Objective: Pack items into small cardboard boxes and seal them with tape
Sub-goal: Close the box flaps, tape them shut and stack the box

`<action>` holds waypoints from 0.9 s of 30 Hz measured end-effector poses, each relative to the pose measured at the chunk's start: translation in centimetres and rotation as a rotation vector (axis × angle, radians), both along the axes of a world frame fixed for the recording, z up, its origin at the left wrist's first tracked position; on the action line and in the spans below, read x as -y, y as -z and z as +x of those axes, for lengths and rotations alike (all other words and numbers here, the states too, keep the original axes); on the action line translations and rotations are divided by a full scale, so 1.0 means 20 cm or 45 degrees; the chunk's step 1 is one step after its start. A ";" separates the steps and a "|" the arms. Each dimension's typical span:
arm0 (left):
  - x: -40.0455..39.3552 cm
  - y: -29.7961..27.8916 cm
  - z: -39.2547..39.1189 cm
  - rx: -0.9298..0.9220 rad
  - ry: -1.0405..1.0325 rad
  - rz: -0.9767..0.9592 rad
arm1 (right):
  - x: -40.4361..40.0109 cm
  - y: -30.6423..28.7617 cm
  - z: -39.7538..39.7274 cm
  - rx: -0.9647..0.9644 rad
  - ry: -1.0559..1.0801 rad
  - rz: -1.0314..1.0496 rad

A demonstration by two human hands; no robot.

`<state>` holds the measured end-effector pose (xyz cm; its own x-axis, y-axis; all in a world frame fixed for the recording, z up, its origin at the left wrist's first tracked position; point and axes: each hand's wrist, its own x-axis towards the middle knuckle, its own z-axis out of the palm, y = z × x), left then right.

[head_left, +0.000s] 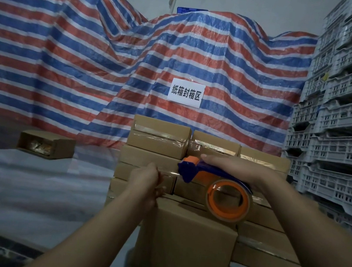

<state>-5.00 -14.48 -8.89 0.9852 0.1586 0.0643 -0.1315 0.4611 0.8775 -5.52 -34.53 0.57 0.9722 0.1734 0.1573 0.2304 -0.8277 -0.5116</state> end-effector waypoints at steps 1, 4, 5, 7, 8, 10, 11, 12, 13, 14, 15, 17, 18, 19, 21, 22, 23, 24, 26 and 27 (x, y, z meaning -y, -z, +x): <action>-0.02 0.01 0.00 0.004 0.002 -0.027 | -0.02 -0.01 0.01 0.002 0.035 -0.056; -0.09 0.06 0.01 0.101 -0.181 0.301 | -0.09 -0.03 0.02 -0.042 0.085 -0.204; -0.12 0.09 0.02 0.169 -0.273 0.486 | -0.12 -0.04 0.03 -0.044 0.097 -0.248; -0.16 0.13 0.02 0.257 -0.343 0.666 | -0.17 -0.05 0.05 -0.043 0.101 -0.339; -0.18 0.15 0.02 0.253 -0.321 0.687 | -0.20 -0.05 0.06 -0.049 0.095 -0.384; -0.20 0.18 0.04 0.216 -0.278 0.719 | -0.23 -0.05 0.08 -0.079 0.085 -0.451; -0.21 0.20 0.05 0.208 -0.265 0.735 | -0.25 -0.05 0.09 -0.096 0.084 -0.472; -0.21 0.21 0.05 0.212 -0.254 0.737 | -0.26 -0.05 0.09 -0.107 0.084 -0.492; -0.21 0.22 0.06 0.215 -0.245 0.731 | -0.27 -0.05 0.10 -0.110 0.084 -0.515; -0.21 0.23 0.07 0.215 -0.236 0.722 | -0.28 -0.05 0.11 -0.109 0.087 -0.537; -0.22 0.23 0.07 0.213 -0.225 0.712 | -0.29 -0.06 0.12 -0.110 0.093 -0.558; -0.23 0.25 0.09 0.200 -0.209 0.700 | -0.30 -0.06 0.13 -0.123 0.100 -0.598; -0.23 0.26 0.09 0.199 -0.204 0.698 | -0.31 -0.06 0.13 -0.133 0.097 -0.617; -0.23 0.26 0.09 0.208 -0.197 0.687 | -0.31 -0.06 0.14 -0.140 0.091 -0.632; -0.23 0.27 0.09 0.222 -0.178 0.647 | -0.32 -0.06 0.16 -0.150 0.083 -0.638; -0.23 0.28 0.09 0.211 -0.173 0.626 | -0.32 -0.05 0.18 -0.162 0.076 -0.631; -0.23 0.29 0.09 0.182 -0.168 0.619 | -0.32 -0.05 0.18 -0.176 0.071 -0.624; -0.23 0.30 0.09 0.139 -0.159 0.622 | -0.32 -0.05 0.19 -0.183 0.072 -0.625; -0.22 0.33 0.09 0.048 -0.106 0.630 | -0.33 -0.05 0.20 -0.176 0.078 -0.651; -0.21 0.34 0.09 0.010 -0.058 0.641 | -0.33 -0.05 0.21 -0.170 0.079 -0.659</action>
